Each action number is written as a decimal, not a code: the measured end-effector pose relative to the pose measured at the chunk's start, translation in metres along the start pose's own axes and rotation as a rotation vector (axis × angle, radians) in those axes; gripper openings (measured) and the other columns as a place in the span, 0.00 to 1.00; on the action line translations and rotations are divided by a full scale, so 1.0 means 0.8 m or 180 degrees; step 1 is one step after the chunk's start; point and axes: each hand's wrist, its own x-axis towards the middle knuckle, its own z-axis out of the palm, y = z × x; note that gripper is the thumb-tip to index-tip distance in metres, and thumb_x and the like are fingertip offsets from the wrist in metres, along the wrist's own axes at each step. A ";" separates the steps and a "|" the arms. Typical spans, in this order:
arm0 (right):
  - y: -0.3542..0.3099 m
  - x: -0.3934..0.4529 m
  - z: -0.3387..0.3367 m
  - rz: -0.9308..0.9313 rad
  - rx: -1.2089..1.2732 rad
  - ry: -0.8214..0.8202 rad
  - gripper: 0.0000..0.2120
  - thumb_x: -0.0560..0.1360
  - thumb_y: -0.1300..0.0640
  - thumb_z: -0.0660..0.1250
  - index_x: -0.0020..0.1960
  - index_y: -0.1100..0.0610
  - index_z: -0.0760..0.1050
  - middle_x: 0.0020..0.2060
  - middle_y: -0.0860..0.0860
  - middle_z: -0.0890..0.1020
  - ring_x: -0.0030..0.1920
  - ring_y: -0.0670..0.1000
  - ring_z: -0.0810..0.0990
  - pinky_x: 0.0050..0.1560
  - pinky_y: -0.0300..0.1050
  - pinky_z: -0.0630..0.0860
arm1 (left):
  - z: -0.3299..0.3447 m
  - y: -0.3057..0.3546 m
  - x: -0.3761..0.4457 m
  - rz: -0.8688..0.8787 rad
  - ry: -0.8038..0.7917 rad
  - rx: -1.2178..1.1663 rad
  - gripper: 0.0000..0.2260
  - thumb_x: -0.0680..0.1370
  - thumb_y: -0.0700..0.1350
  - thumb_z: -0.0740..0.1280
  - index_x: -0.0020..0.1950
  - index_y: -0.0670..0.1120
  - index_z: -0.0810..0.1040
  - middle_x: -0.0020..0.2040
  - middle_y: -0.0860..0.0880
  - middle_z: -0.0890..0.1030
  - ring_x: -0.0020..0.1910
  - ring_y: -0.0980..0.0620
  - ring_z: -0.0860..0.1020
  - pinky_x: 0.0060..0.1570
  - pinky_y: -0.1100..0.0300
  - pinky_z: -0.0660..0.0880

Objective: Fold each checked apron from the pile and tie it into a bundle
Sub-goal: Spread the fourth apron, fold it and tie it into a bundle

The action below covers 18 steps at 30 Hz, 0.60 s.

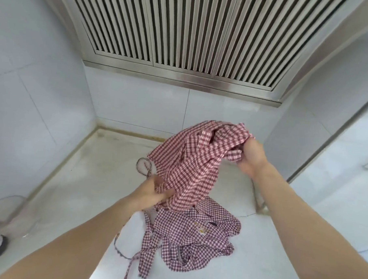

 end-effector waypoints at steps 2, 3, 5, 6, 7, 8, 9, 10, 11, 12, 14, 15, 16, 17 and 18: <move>-0.057 -0.010 -0.015 -0.0403 0.0334 0.0041 0.25 0.77 0.49 0.67 0.68 0.65 0.73 0.62 0.61 0.81 0.61 0.60 0.81 0.55 0.54 0.82 | 0.008 0.016 0.008 0.0086 0.0097 -0.0026 0.38 0.67 0.77 0.64 0.63 0.47 0.72 0.58 0.53 0.76 0.57 0.52 0.76 0.58 0.55 0.72; -0.084 -0.019 -0.024 -0.0667 0.0476 0.0039 0.27 0.76 0.50 0.69 0.68 0.66 0.72 0.63 0.62 0.80 0.62 0.60 0.80 0.58 0.55 0.80 | 0.013 0.022 0.014 0.0173 0.0169 0.0006 0.35 0.70 0.77 0.60 0.56 0.46 0.75 0.52 0.51 0.78 0.51 0.52 0.76 0.54 0.55 0.73; -0.132 -0.037 -0.046 -0.1106 0.0438 0.0066 0.26 0.74 0.53 0.71 0.65 0.67 0.73 0.61 0.62 0.81 0.62 0.59 0.81 0.61 0.57 0.78 | 0.025 0.036 0.021 0.0189 0.0242 0.0124 0.29 0.75 0.72 0.58 0.40 0.44 0.73 0.39 0.47 0.76 0.37 0.52 0.73 0.43 0.54 0.71; -0.150 -0.046 -0.059 -0.1300 0.0076 0.0300 0.19 0.75 0.54 0.70 0.60 0.65 0.76 0.54 0.57 0.85 0.56 0.55 0.84 0.58 0.56 0.79 | 0.034 0.039 0.026 0.0154 0.0202 0.0314 0.25 0.77 0.65 0.61 0.36 0.44 0.72 0.36 0.46 0.75 0.35 0.52 0.72 0.41 0.51 0.72; -0.159 -0.052 -0.070 -0.1509 -0.0438 0.0622 0.10 0.75 0.56 0.67 0.53 0.61 0.78 0.45 0.51 0.87 0.49 0.50 0.85 0.53 0.53 0.80 | 0.041 0.039 0.028 0.0096 0.0116 0.0589 0.20 0.78 0.60 0.64 0.36 0.45 0.73 0.38 0.47 0.77 0.37 0.51 0.74 0.46 0.46 0.76; -0.165 -0.059 -0.080 -0.1751 -0.1032 0.0915 0.05 0.74 0.57 0.66 0.47 0.56 0.78 0.39 0.48 0.86 0.45 0.49 0.85 0.52 0.53 0.81 | 0.052 0.038 0.027 -0.0020 -0.0096 0.0852 0.17 0.76 0.60 0.66 0.44 0.46 0.78 0.47 0.48 0.79 0.46 0.50 0.78 0.55 0.44 0.77; -0.166 -0.064 -0.088 -0.1899 -0.1590 0.1149 0.04 0.72 0.57 0.66 0.45 0.54 0.78 0.39 0.49 0.85 0.45 0.52 0.85 0.52 0.56 0.81 | 0.064 0.034 0.028 -0.0238 -0.0355 0.1082 0.26 0.71 0.64 0.68 0.60 0.47 0.78 0.63 0.46 0.76 0.63 0.46 0.75 0.66 0.43 0.71; -0.160 -0.071 -0.093 -0.1886 -0.2028 0.1134 0.03 0.71 0.58 0.67 0.45 0.53 0.78 0.39 0.51 0.85 0.45 0.54 0.84 0.51 0.55 0.82 | 0.078 0.032 0.023 -0.0469 -0.0586 0.1242 0.42 0.65 0.69 0.70 0.74 0.50 0.67 0.76 0.42 0.64 0.74 0.40 0.64 0.72 0.41 0.64; -0.149 -0.078 -0.093 -0.1821 -0.2439 0.0978 0.04 0.72 0.61 0.68 0.44 0.53 0.77 0.39 0.52 0.84 0.43 0.54 0.83 0.47 0.52 0.82 | 0.089 0.031 0.018 -0.0657 -0.0779 0.1269 0.54 0.61 0.72 0.71 0.80 0.53 0.54 0.81 0.41 0.50 0.78 0.35 0.54 0.75 0.39 0.58; -0.130 -0.084 -0.104 -0.1664 -0.2917 0.0811 0.07 0.72 0.65 0.69 0.44 0.54 0.76 0.37 0.52 0.82 0.38 0.52 0.81 0.42 0.46 0.79 | 0.111 0.032 0.010 -0.0695 -0.0953 0.1261 0.59 0.60 0.73 0.73 0.81 0.58 0.44 0.81 0.41 0.40 0.79 0.32 0.47 0.76 0.37 0.53; -0.082 -0.090 -0.119 -0.1268 -0.3818 0.0291 0.12 0.69 0.69 0.69 0.43 0.53 0.75 0.34 0.52 0.79 0.36 0.52 0.78 0.37 0.38 0.73 | 0.135 0.031 -0.008 -0.0748 -0.1082 0.1240 0.60 0.62 0.72 0.75 0.78 0.65 0.34 0.78 0.44 0.29 0.76 0.29 0.37 0.74 0.32 0.48; -0.054 -0.091 -0.129 -0.0954 -0.4222 -0.0014 0.14 0.67 0.67 0.70 0.44 0.50 0.75 0.36 0.53 0.81 0.39 0.55 0.80 0.40 0.39 0.75 | 0.147 0.030 -0.015 -0.0791 -0.1114 0.1300 0.60 0.63 0.71 0.74 0.77 0.66 0.32 0.77 0.44 0.27 0.75 0.28 0.35 0.73 0.31 0.47; -0.024 -0.094 -0.140 -0.0531 -0.4565 -0.0330 0.17 0.65 0.65 0.71 0.48 0.47 0.76 0.42 0.55 0.83 0.44 0.58 0.82 0.46 0.43 0.78 | 0.162 0.021 -0.018 -0.0833 -0.1139 0.1399 0.59 0.64 0.71 0.74 0.77 0.66 0.32 0.77 0.43 0.26 0.75 0.28 0.33 0.73 0.30 0.47; 0.005 -0.095 -0.152 -0.0110 -0.4824 -0.0583 0.22 0.64 0.64 0.71 0.55 0.47 0.77 0.51 0.57 0.84 0.52 0.59 0.82 0.54 0.46 0.78 | 0.174 0.012 -0.019 -0.0916 -0.1136 0.1526 0.58 0.64 0.71 0.74 0.77 0.65 0.31 0.77 0.43 0.26 0.75 0.28 0.34 0.72 0.29 0.48; 0.034 -0.099 -0.162 0.0249 -0.5031 -0.0758 0.27 0.65 0.64 0.71 0.64 0.51 0.76 0.60 0.57 0.81 0.60 0.58 0.79 0.62 0.45 0.73 | 0.188 0.001 -0.021 -0.0959 -0.1098 0.1708 0.58 0.65 0.71 0.73 0.77 0.64 0.32 0.77 0.42 0.28 0.76 0.28 0.35 0.71 0.27 0.50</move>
